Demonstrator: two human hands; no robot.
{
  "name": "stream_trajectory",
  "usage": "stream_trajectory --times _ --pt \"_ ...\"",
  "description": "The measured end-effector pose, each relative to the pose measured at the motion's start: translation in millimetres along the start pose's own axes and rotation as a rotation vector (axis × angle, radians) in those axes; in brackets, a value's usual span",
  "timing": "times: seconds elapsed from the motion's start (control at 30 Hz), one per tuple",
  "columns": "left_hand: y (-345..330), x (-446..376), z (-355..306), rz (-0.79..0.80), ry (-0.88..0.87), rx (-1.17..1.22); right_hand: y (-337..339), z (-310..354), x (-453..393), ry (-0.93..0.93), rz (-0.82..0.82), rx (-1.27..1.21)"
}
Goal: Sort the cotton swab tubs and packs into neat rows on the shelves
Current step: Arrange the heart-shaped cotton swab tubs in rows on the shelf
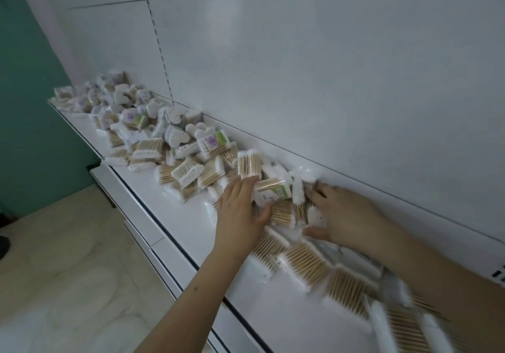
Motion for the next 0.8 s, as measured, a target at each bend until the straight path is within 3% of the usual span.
stream_trajectory --times 0.23,0.4,0.67,0.8 --pt "-0.8 -11.9 9.9 0.023 -0.042 0.159 2.4 2.1 5.2 -0.049 0.042 -0.008" --pt "22.5 -13.9 8.9 -0.022 -0.042 0.37 26.8 3.8 13.9 -0.083 -0.087 -0.07" --pt "60.9 -2.9 2.9 -0.158 -0.064 0.642 77.1 -0.7 51.1 -0.255 -0.186 -0.484" --pt "61.9 17.8 -12.1 -0.091 -0.11 0.772 85.3 1.2 88.3 -0.364 -0.298 -0.622"
Point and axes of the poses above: each hand's wrist, its own x-axis away from the middle knuckle, its own y-axis out of the back of the hand, z = x × y, the point moved 6 cm from there along -x, towards the middle knuckle, and after that the axes turned 11 degrees about -y, right-handed, at the moved point
